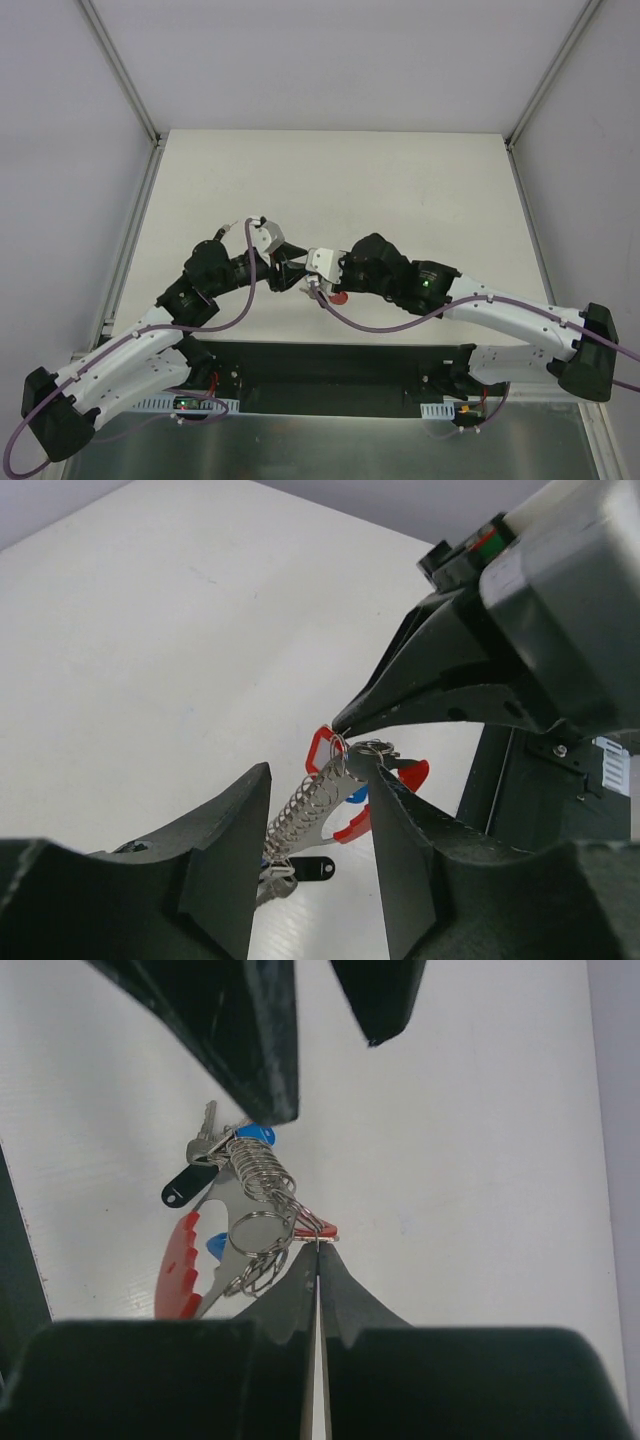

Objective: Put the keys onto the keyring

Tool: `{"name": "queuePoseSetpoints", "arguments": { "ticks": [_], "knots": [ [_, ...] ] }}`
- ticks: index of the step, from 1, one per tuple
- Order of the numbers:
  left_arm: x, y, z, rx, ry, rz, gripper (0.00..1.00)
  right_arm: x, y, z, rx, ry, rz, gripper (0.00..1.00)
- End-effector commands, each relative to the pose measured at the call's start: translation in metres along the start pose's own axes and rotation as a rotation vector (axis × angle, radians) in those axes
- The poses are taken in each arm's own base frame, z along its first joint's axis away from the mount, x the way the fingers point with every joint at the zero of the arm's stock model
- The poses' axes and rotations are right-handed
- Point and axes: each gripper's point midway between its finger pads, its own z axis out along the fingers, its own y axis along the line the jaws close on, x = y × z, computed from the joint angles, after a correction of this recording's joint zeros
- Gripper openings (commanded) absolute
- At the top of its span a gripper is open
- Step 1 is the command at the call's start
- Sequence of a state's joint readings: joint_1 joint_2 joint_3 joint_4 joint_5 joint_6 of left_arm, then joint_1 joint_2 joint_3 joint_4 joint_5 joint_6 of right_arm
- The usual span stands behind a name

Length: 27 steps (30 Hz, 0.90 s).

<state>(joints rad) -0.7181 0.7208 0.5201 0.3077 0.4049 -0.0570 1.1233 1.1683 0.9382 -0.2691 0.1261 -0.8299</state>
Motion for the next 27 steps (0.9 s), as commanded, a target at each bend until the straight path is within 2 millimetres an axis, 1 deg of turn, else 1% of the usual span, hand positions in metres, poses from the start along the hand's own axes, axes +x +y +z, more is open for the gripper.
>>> {"name": "queuePoseSetpoints", "arguments": {
  "ticks": [1,8,10,12,16,18,19,20,27],
  "knots": [
    [0.008,-0.008,0.006,0.072,0.079,-0.020,0.45,-0.017,-0.012,-0.011,0.013,-0.001,-0.035,0.01],
    [0.012,-0.011,0.022,0.127,0.109,-0.052,0.45,-0.018,-0.012,-0.009,0.008,0.020,-0.045,0.01],
    [0.008,-0.014,0.025,0.153,0.107,-0.058,0.44,-0.017,-0.011,-0.008,0.006,0.024,-0.043,0.01],
    [0.011,-0.015,0.028,0.162,0.118,-0.074,0.42,-0.016,-0.011,-0.008,0.008,0.026,-0.040,0.01],
    [0.014,-0.014,0.034,0.170,0.128,-0.094,0.41,-0.017,-0.011,-0.007,0.016,0.014,-0.037,0.01],
    [0.019,-0.012,0.038,0.163,0.141,-0.113,0.40,-0.015,-0.010,-0.006,0.015,0.016,-0.037,0.01],
    [0.018,-0.011,0.039,0.164,0.133,-0.115,0.40,-0.017,-0.010,-0.005,0.015,0.007,-0.033,0.01],
    [0.021,-0.011,0.041,0.162,0.141,-0.127,0.39,-0.018,-0.010,-0.005,0.015,0.003,-0.031,0.01],
    [0.022,-0.010,0.048,0.174,0.139,-0.144,0.36,-0.017,-0.007,0.000,0.016,-0.010,-0.024,0.01]
  ]
}}
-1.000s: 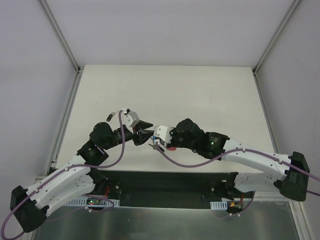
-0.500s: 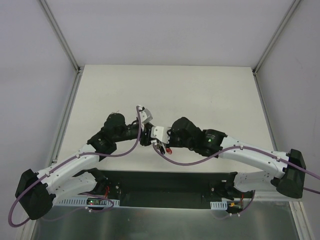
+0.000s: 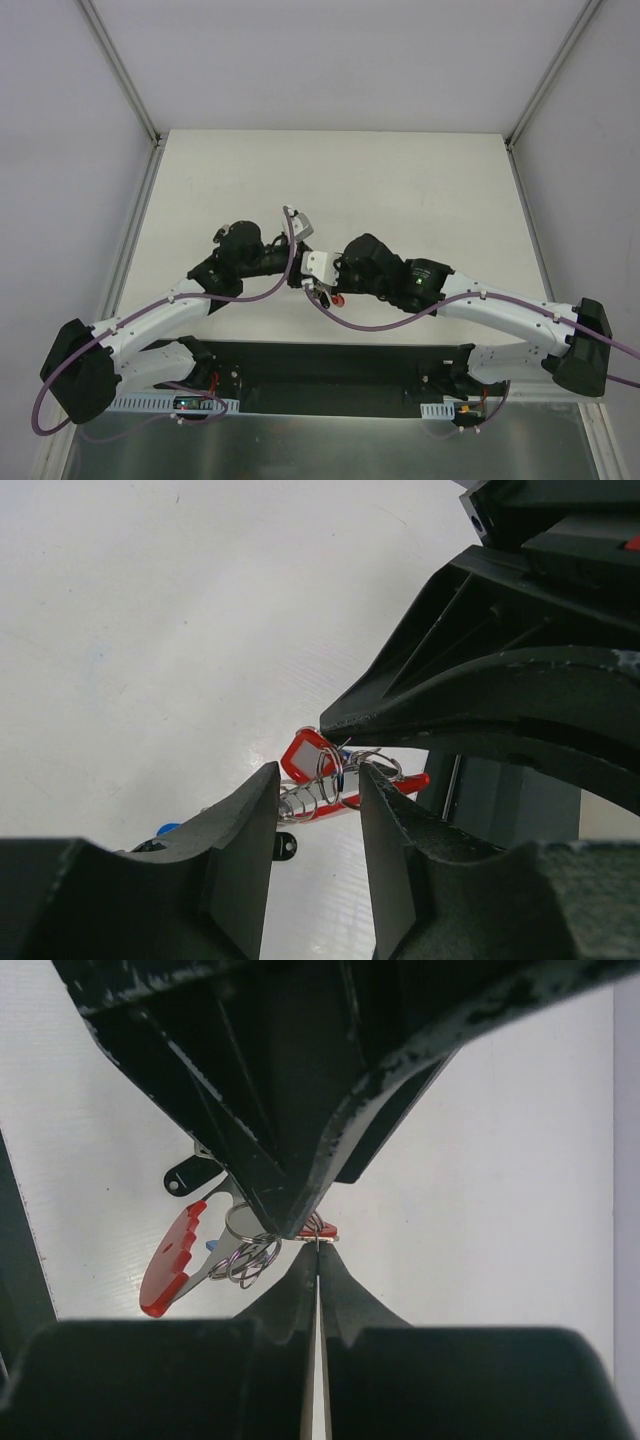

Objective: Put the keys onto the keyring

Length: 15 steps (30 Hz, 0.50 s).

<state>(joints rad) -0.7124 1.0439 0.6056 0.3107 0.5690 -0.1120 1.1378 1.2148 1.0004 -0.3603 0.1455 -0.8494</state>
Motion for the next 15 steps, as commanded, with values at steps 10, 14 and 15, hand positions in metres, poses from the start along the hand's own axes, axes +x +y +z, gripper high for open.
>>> {"name": "queuePoseSetpoints", "arguments": {
  "ticks": [10,14,15],
  "knots": [
    [-0.022,-0.007,0.006,0.047,-0.039,0.024,0.00,-0.017,-0.014,-0.002,0.070,-0.074,0.012,0.01],
    [-0.026,-0.003,-0.004,-0.001,-0.054,0.053,0.00,-0.009,-0.012,-0.004,0.080,-0.059,0.016,0.01],
    [-0.027,-0.004,-0.006,-0.008,-0.058,0.063,0.00,-0.008,-0.012,-0.005,0.083,-0.058,0.020,0.01]
  ]
}}
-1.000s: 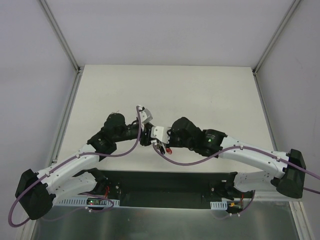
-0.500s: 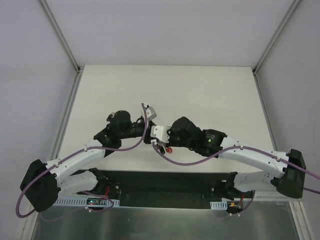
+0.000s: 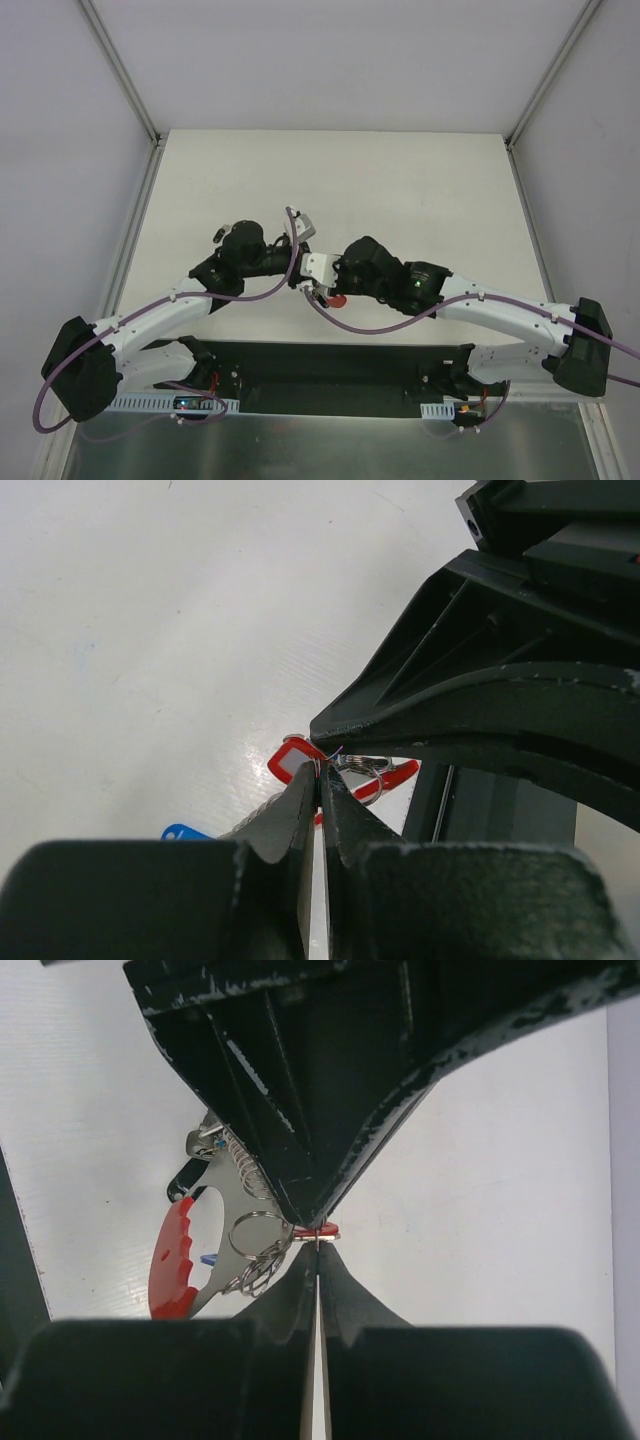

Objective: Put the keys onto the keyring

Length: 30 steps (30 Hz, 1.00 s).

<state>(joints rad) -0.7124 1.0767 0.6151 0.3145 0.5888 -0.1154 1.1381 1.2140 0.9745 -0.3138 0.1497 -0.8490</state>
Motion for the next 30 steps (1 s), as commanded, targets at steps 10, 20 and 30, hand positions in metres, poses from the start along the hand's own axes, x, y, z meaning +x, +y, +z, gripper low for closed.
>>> {"name": "queuePoseSetpoints", "arguments": {
  "ticks": [10,20,30],
  "knots": [
    [-0.062,-0.013,-0.041,-0.092,-0.223,0.171,0.00,0.000,0.012,-0.003,-0.001,-0.070,0.074,0.01],
    [-0.080,-0.018,-0.054,-0.117,-0.269,0.168,0.00,0.001,0.026,-0.004,-0.026,-0.113,0.115,0.01],
    [-0.099,-0.016,-0.029,-0.039,-0.412,0.120,0.00,-0.028,0.037,0.014,-0.036,-0.219,0.203,0.01]
  ]
}}
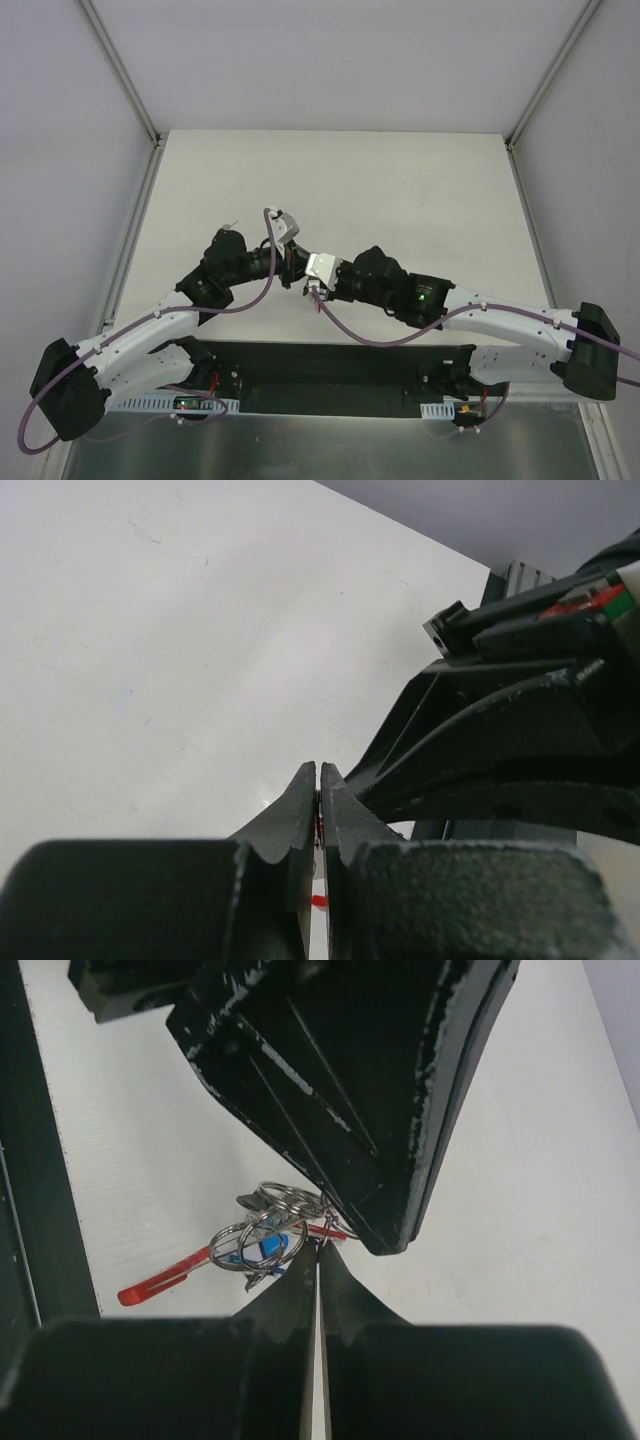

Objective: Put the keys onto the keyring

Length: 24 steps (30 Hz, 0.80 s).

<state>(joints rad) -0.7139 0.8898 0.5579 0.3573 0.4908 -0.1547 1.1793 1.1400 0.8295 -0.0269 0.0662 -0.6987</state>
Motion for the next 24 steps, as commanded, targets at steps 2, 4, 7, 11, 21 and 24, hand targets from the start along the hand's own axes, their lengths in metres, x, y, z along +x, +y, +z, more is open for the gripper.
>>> {"name": "queuePoseSetpoints", "arguments": {
  "ticks": [2,4,7,11,21,24],
  "knots": [
    [-0.073,-0.006,0.009,0.035,-0.284,0.067,0.00,0.008,0.005,0.011,0.028,0.016,0.057,0.01],
    [-0.072,-0.006,0.011,0.036,-0.286,0.064,0.00,0.009,-0.012,0.008,0.101,0.032,0.047,0.01],
    [-0.066,-0.002,0.008,0.012,-0.289,0.066,0.00,0.012,-0.033,0.000,0.166,0.052,0.040,0.01],
    [-0.048,0.003,-0.002,-0.029,-0.270,0.066,0.00,0.013,-0.052,-0.014,0.190,0.086,-0.012,0.01],
    [-0.009,0.007,-0.025,-0.099,-0.130,0.045,0.39,0.002,-0.051,-0.019,0.072,0.183,-0.148,0.01],
    [-0.011,0.008,-0.023,-0.101,-0.074,0.051,0.42,0.000,-0.046,-0.017,0.057,0.208,-0.185,0.01]
  ]
}}
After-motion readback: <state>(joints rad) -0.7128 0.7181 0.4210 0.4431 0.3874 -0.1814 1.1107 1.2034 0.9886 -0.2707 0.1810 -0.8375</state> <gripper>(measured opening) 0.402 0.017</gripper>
